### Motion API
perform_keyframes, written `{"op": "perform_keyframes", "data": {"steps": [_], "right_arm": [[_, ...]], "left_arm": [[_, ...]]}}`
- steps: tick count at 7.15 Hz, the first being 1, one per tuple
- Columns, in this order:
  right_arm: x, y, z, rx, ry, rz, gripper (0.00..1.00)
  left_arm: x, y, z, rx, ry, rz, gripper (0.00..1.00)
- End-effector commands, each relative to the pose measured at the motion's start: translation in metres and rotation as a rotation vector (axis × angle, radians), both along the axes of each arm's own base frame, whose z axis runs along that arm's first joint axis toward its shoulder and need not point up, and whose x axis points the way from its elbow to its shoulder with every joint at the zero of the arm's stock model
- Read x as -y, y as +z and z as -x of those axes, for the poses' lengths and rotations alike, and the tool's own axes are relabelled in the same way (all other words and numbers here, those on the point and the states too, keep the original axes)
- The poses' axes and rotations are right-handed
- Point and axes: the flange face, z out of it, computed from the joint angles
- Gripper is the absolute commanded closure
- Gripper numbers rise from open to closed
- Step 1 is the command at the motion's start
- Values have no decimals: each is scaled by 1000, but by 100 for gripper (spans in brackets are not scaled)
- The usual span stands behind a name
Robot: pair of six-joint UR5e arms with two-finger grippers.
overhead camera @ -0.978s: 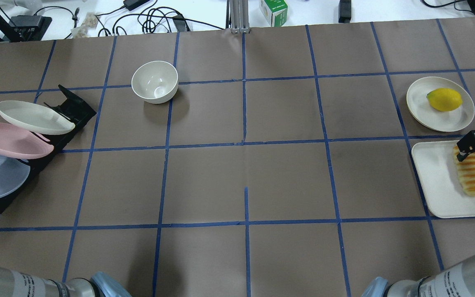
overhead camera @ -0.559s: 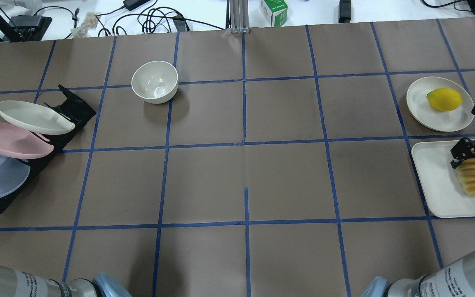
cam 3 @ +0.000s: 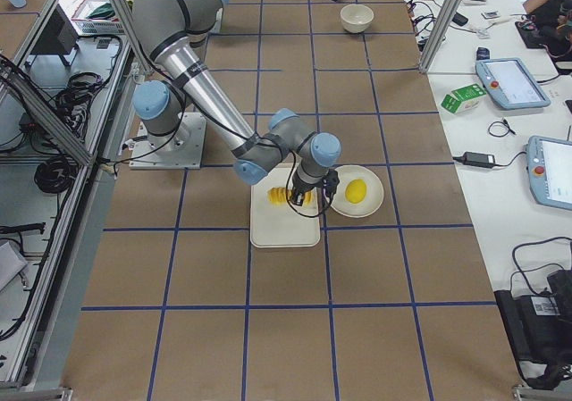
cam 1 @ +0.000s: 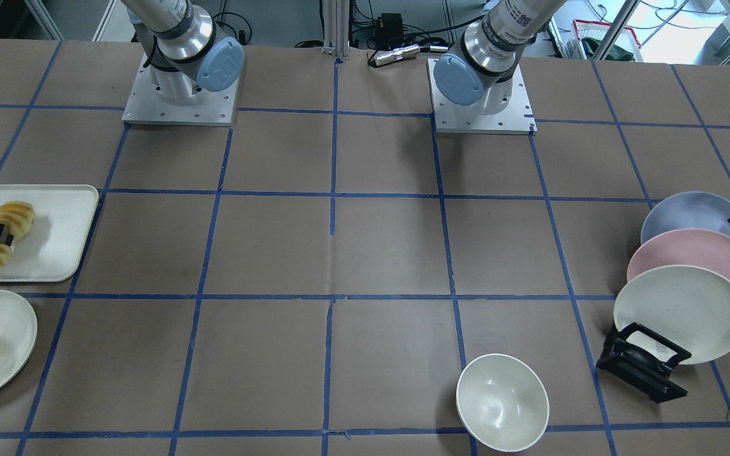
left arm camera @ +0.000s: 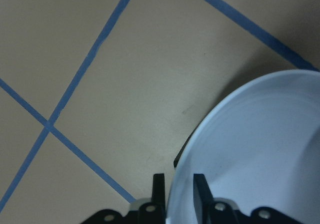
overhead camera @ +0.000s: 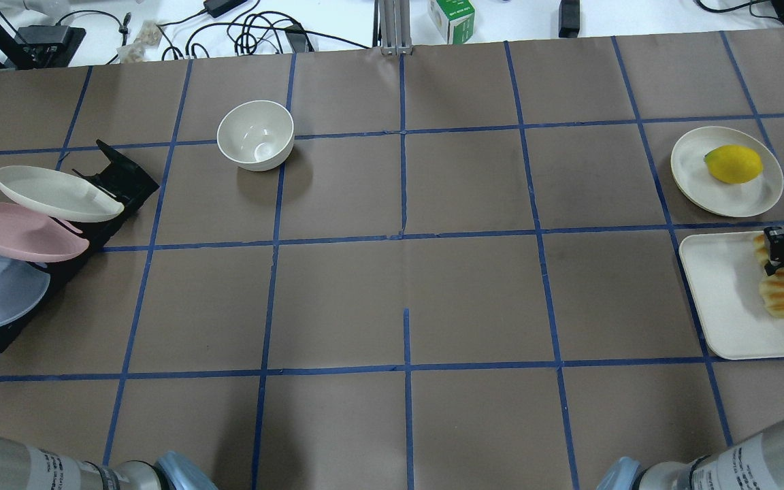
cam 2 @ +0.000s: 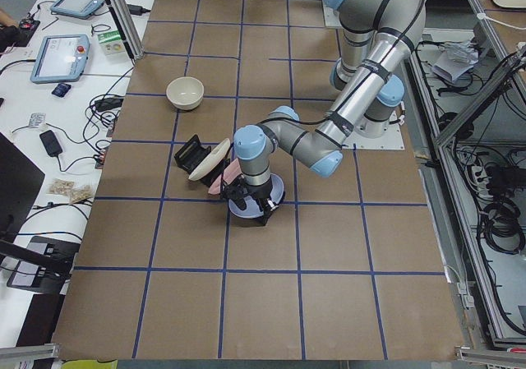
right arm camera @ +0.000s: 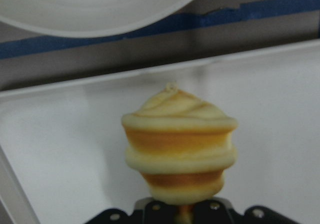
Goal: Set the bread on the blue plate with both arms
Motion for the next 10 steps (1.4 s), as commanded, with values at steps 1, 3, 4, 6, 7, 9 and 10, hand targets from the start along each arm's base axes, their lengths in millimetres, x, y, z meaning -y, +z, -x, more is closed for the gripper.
{"op": "perform_keyframes", "data": {"steps": [1, 3, 4, 6, 7, 9, 10], "right_arm": [[12, 58, -16, -51, 36, 73, 100], [27, 77, -48, -46, 85, 118, 100], [30, 101, -69, -40, 67, 104, 100], [52, 161, -130, -38, 35, 73, 100], [66, 187, -168, -42, 14, 66, 100], [78, 212, -235, -57, 51, 83, 100], [78, 211, -259, -55, 46, 85, 100]], "left_arm": [[2, 12, -2, 16, -16, 9, 99], [4, 23, -5, 6, -17, -3, 100], [3, 21, -5, -4, -18, -11, 100], [-7, 48, 1, -7, -25, -28, 100], [-16, 66, 9, -13, -33, -49, 100], [-30, 84, 25, -29, -34, -76, 100], [-35, 101, 32, -38, -35, -85, 100]]}}
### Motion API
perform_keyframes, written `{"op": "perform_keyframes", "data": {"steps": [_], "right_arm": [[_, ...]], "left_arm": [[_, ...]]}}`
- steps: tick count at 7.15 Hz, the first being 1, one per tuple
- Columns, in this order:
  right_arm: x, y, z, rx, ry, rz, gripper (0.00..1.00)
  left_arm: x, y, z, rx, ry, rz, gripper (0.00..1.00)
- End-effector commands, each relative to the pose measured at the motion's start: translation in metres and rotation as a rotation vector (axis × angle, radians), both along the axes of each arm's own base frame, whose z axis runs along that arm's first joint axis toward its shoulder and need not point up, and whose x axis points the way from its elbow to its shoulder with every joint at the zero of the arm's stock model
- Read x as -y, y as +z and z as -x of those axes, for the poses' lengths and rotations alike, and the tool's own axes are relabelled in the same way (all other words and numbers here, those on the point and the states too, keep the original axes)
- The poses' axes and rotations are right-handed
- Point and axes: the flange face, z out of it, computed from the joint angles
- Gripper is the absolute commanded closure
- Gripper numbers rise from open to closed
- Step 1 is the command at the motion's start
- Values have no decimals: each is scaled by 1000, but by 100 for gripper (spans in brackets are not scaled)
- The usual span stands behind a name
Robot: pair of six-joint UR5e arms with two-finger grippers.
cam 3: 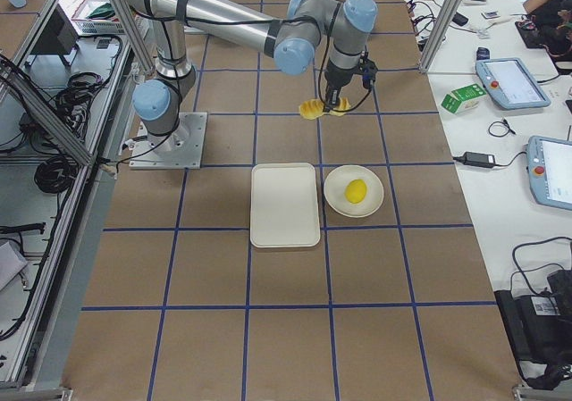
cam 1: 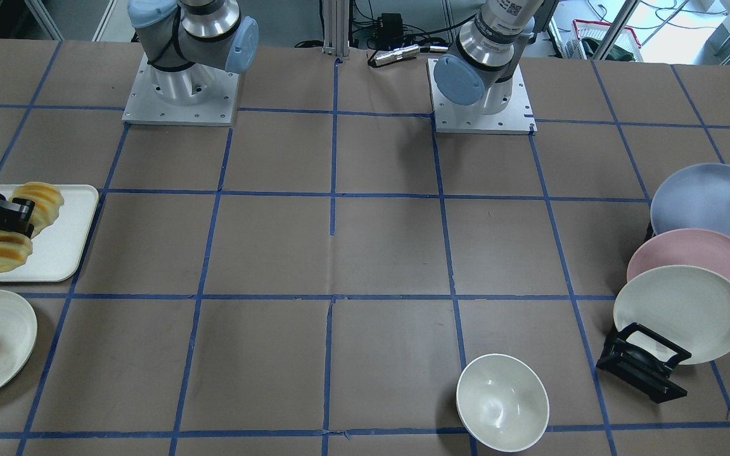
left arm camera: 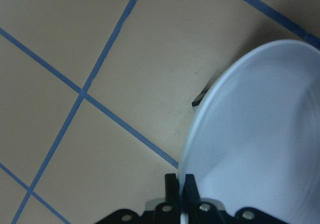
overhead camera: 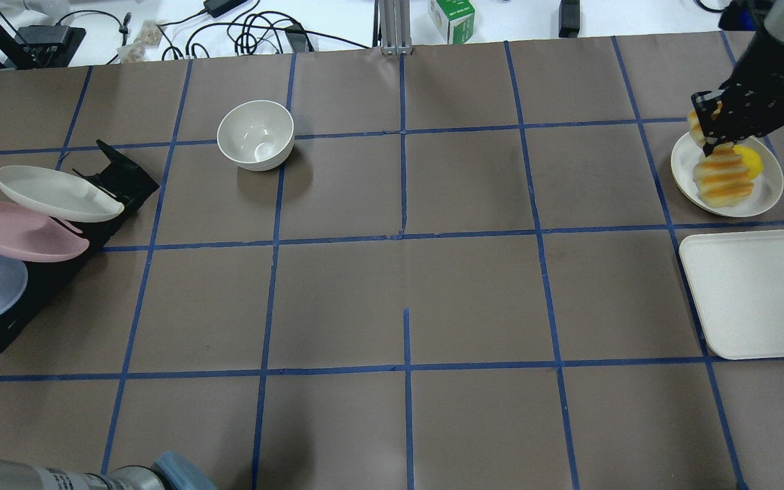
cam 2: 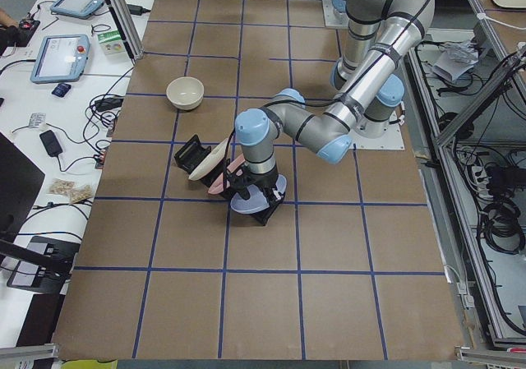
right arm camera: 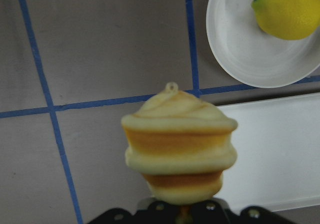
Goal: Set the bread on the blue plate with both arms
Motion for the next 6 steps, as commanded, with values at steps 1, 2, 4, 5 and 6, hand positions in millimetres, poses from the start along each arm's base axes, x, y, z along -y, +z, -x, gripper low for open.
{"op": "perform_keyframes", "data": {"steps": [1, 2, 4, 5, 6], "right_arm": [[2, 7, -57, 37, -18, 16, 100], [-2, 12, -61, 37, -20, 15, 100], [-7, 20, -64, 40, -19, 26, 100], [-8, 21, -64, 39, -19, 23, 100], [-9, 21, -64, 39, -19, 23, 100]], "left_arm": [[-19, 39, 23, -28, -1, -29, 100], [-30, 54, 39, -48, -3, -44, 100], [-38, 69, 77, -169, -14, -6, 100], [-33, 70, 103, -314, -14, 81, 100], [-18, 56, 138, -368, -81, 74, 100]]}}
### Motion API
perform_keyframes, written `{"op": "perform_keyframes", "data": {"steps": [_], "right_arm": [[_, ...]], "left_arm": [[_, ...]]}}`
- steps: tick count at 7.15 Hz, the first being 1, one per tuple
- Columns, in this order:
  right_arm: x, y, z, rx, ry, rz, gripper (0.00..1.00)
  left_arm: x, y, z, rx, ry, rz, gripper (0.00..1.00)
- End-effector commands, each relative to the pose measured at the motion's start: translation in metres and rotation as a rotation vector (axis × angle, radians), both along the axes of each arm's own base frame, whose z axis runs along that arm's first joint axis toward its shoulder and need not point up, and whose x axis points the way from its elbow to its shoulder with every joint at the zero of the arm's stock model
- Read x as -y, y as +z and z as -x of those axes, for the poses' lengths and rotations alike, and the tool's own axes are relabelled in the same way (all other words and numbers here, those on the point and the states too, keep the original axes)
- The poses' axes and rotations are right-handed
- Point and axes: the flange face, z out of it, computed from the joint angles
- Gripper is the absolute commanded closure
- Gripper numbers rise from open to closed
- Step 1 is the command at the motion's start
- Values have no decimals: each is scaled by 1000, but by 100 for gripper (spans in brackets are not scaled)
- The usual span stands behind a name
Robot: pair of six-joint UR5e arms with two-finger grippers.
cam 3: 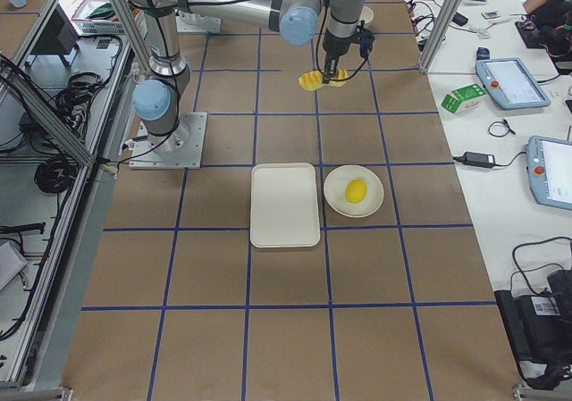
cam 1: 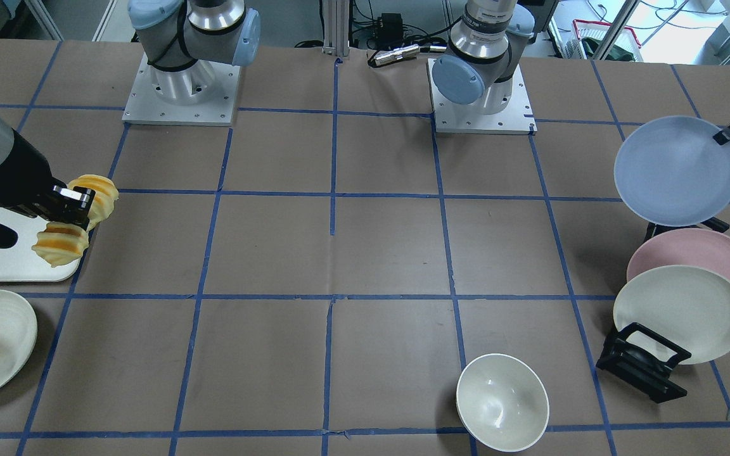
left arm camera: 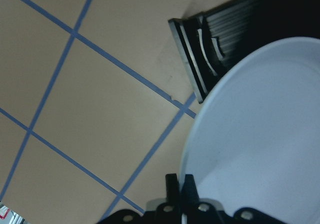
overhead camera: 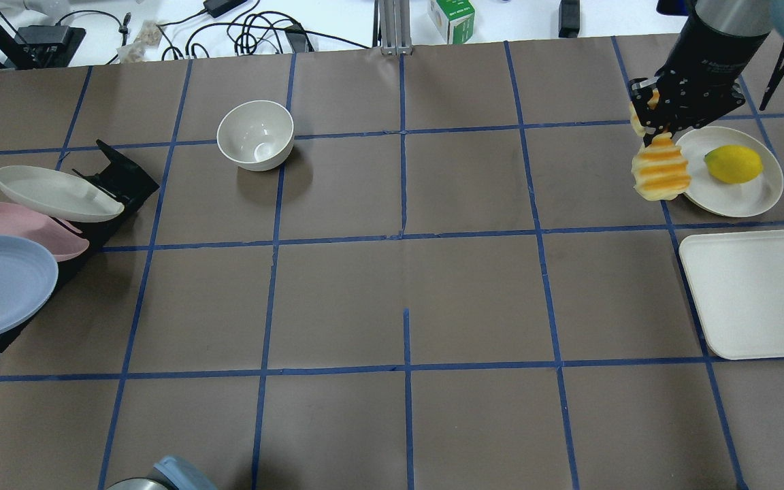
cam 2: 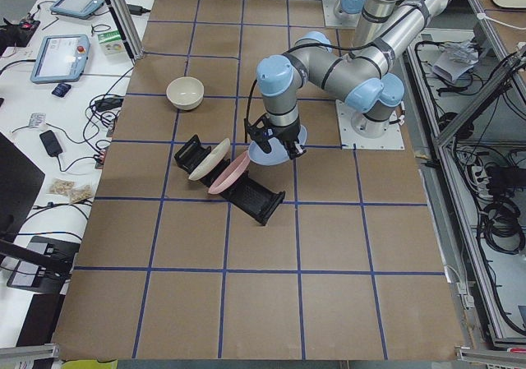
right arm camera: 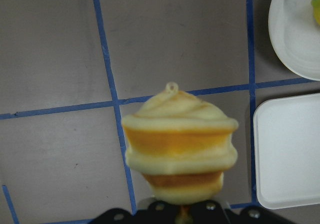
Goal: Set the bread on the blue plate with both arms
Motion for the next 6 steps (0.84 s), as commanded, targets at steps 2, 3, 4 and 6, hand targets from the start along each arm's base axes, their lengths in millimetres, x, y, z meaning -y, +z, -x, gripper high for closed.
{"op": "perform_keyframes", "data": {"steps": [2, 3, 4, 6], "right_arm": [[-1, -3, -1, 1, 0, -5, 100], [0, -5, -1, 3, 0, -8, 100], [-1, -2, -1, 2, 0, -2, 100], [-1, 1, -1, 1, -2, 3, 100]], "left_arm": [[38, -40, 136, -243, -167, 61, 100], [50, -56, 189, -353, -219, 96, 100], [63, -74, 241, -390, -312, 169, 100], [85, -106, 347, -385, -240, 257, 100]]}}
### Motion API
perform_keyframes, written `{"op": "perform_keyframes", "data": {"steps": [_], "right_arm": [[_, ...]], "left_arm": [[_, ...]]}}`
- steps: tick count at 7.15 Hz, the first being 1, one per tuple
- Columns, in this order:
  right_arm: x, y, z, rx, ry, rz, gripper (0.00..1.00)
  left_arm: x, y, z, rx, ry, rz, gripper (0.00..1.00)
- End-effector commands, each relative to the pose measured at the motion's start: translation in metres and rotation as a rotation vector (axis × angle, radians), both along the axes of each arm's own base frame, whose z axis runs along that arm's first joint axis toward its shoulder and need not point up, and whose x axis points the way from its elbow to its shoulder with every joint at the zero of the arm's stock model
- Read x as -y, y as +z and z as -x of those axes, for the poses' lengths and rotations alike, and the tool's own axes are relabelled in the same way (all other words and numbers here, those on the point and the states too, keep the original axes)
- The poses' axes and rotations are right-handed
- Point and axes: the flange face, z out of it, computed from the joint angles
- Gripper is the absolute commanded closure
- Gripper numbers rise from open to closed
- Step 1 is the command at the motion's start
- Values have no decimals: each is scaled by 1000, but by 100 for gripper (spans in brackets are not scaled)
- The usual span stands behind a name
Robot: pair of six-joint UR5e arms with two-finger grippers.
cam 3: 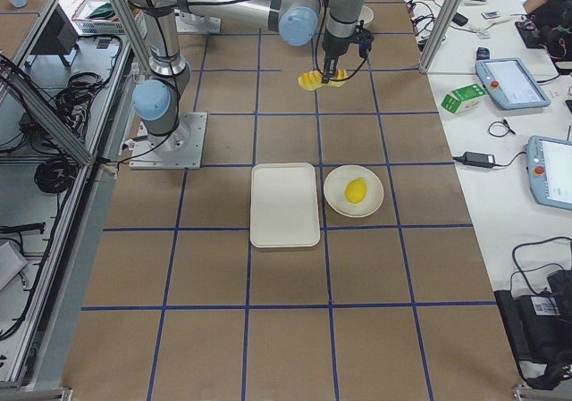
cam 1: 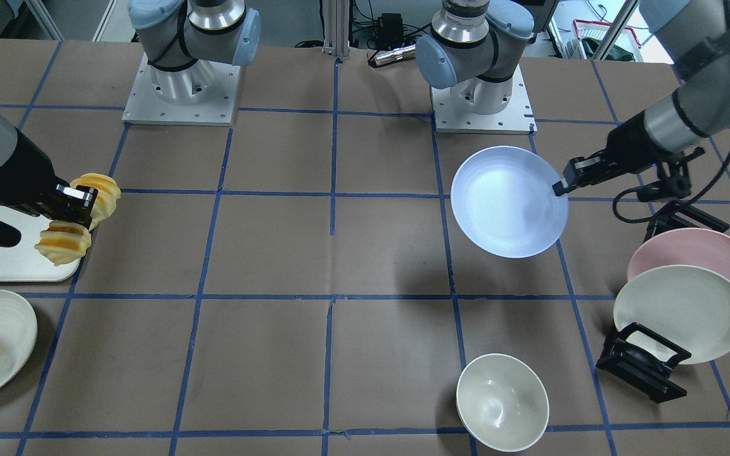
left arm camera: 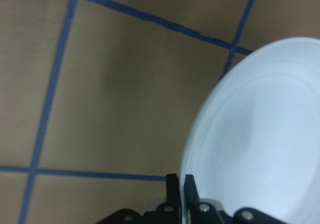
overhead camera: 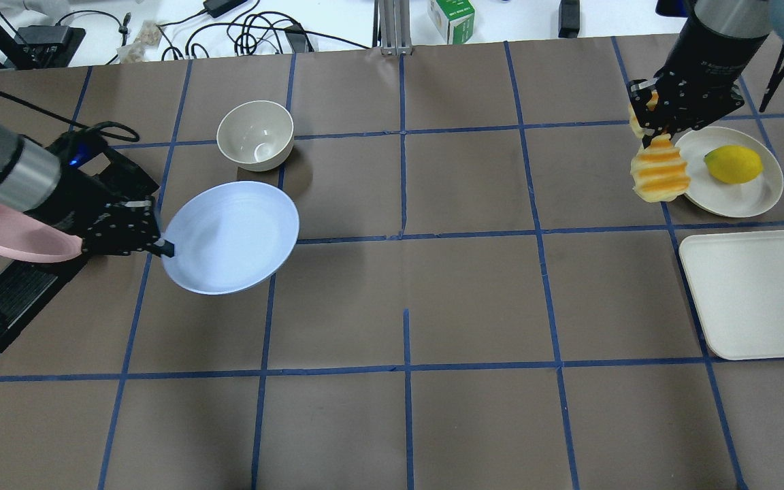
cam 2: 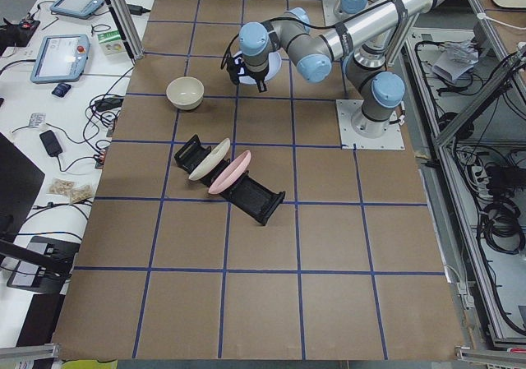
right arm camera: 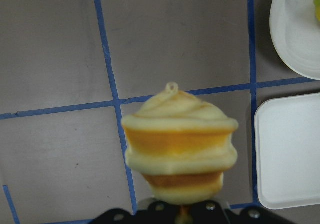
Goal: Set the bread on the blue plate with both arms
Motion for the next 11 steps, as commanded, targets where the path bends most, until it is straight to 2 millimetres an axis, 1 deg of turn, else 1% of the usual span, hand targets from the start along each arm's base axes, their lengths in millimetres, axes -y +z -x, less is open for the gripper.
{"op": "perform_keyframes", "data": {"steps": [1, 2, 3, 4, 5, 6, 7, 8, 9, 10, 11], "right_arm": [[0, 0, -1, -1, -3, -2, 100], [0, 1, -1, 0, -5, 1, 100], [0, 1, -1, 0, -5, 1, 100], [0, 1, -1, 0, -5, 1, 100], [0, 1, -1, 0, -7, 3, 100], [0, 1, -6, -2, -11, 3, 100], [-1, 1, -35, -7, -2, 12, 100], [-2, -3, -72, -14, -24, 12, 100], [0, -9, -98, -18, -41, 28, 100], [-2, -14, -125, 9, -62, 26, 100], [5, -25, -151, 39, -114, 52, 100]], "left_arm": [[19, -38, 114, -60, 81, 38, 100], [28, -58, 137, -60, 80, 45, 100], [32, -79, 155, -51, 73, 51, 100], [28, -94, 179, -45, 30, 69, 100], [19, -112, 190, 1, 35, 40, 100], [13, -128, 195, 25, 23, 39, 100], [14, -141, 195, 40, 20, 40, 100], [20, -150, 197, 39, 22, 59, 100], [24, -153, 198, 35, 53, 61, 86], [25, -153, 198, 36, 68, 60, 1], [24, -147, 199, 36, 75, 68, 0]]}}
